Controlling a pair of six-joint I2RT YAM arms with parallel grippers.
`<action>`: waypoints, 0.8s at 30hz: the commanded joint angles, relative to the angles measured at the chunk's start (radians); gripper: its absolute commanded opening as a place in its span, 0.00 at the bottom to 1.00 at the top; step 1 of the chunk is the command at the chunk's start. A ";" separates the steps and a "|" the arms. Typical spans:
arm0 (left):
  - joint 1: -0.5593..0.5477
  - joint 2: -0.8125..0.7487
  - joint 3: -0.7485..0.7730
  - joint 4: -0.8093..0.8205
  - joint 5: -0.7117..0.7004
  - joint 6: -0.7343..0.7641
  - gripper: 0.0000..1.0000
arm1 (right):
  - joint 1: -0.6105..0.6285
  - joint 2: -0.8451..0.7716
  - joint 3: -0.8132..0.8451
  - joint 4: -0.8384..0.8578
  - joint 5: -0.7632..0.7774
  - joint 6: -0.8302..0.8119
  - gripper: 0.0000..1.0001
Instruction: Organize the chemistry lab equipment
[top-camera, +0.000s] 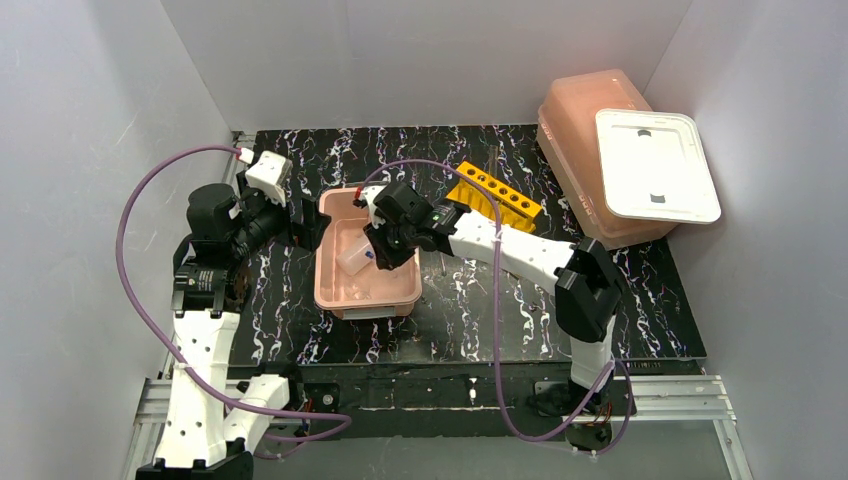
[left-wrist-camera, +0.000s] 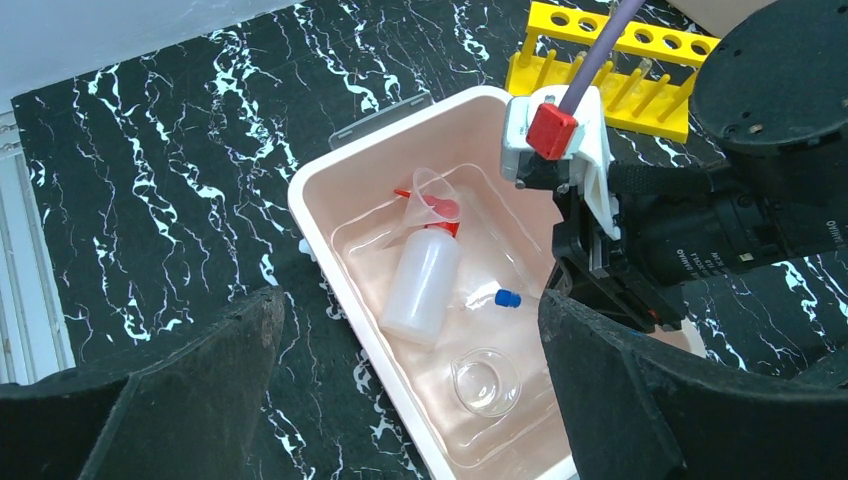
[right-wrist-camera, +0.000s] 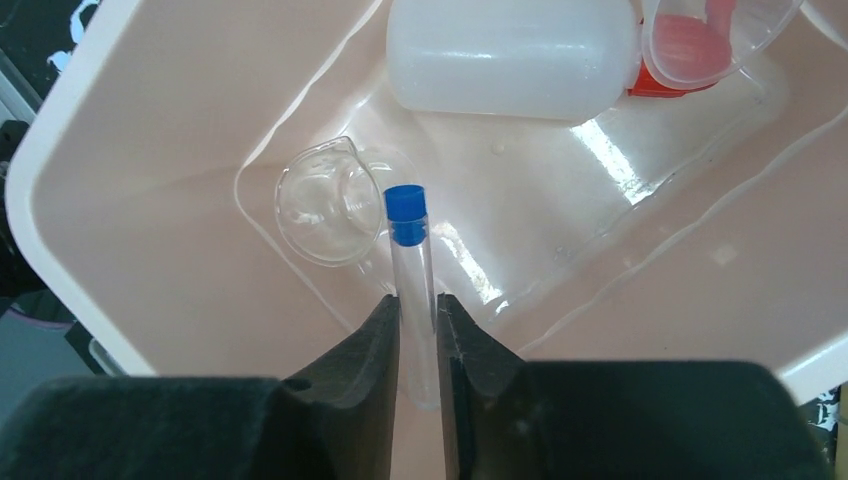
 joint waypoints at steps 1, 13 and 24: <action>0.004 0.000 0.001 -0.011 0.005 0.008 0.98 | 0.003 -0.001 0.038 0.005 0.014 -0.037 0.31; 0.003 0.012 0.008 0.004 -0.008 -0.003 0.98 | -0.108 -0.281 -0.014 0.040 0.023 -0.006 0.45; 0.004 0.008 -0.003 0.032 -0.024 -0.018 0.98 | -0.256 -0.400 -0.324 0.075 0.101 0.063 0.67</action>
